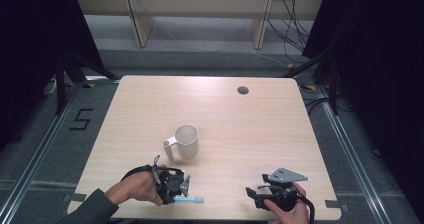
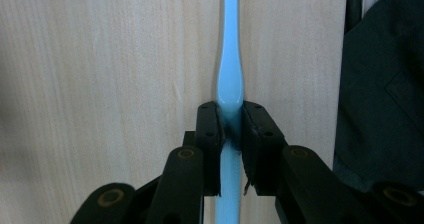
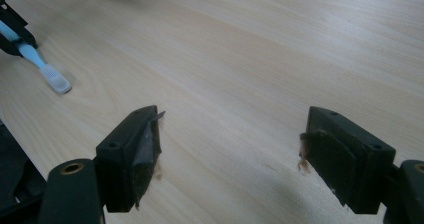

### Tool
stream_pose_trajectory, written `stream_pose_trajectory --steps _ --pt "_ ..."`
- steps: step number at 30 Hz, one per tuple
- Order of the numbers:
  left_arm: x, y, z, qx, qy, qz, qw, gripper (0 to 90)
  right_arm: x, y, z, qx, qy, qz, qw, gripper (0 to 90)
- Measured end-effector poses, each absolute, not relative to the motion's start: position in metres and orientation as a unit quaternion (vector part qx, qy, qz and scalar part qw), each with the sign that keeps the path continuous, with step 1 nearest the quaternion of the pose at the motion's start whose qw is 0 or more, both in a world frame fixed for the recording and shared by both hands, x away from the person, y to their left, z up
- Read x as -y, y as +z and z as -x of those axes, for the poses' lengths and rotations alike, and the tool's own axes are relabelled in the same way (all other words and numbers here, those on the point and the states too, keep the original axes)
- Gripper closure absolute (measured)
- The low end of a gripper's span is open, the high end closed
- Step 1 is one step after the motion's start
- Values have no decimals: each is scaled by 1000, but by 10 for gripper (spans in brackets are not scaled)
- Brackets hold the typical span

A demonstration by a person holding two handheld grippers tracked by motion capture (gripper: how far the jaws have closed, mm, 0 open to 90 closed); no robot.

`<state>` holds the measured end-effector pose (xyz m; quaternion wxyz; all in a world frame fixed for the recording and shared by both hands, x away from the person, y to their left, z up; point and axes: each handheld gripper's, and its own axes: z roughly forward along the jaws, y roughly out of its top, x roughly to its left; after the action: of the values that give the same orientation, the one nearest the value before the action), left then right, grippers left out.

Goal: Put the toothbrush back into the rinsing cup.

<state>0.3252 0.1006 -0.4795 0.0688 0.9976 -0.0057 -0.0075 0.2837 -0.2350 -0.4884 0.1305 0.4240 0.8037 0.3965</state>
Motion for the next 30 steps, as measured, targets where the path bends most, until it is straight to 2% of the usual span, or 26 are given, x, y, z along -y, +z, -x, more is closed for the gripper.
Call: stream_pose_trajectory --steps 6,13,19,21,22,23,25,30 --pt "-105 -479 -326 -2 -12 -996 93 780 236 -489 -285 -804 402 -417 134 235" --pt "-116 -457 -327 -23 17 -990 140 782 236 -488 -283 -799 398 -432 125 235" --pt "-135 -435 -327 -97 57 -966 235 782 236 -488 -283 -795 401 -438 122 235" --pt "-138 -432 -328 -99 66 -963 243 782 238 -488 -284 -796 403 -432 131 235" --pt "-144 -427 -330 -117 77 -952 273 782 238 -489 -285 -796 405 -430 134 235" --pt "-144 -427 -330 -117 77 -952 273 782 238 -489 -285 -796 405 -430 134 235" --pt "-152 -419 -333 -133 86 -936 313 782 238 -489 -285 -794 407 -432 132 236" --pt "-163 -410 -337 -158 110 -912 362 782 238 -489 -285 -795 407 -430 133 236"
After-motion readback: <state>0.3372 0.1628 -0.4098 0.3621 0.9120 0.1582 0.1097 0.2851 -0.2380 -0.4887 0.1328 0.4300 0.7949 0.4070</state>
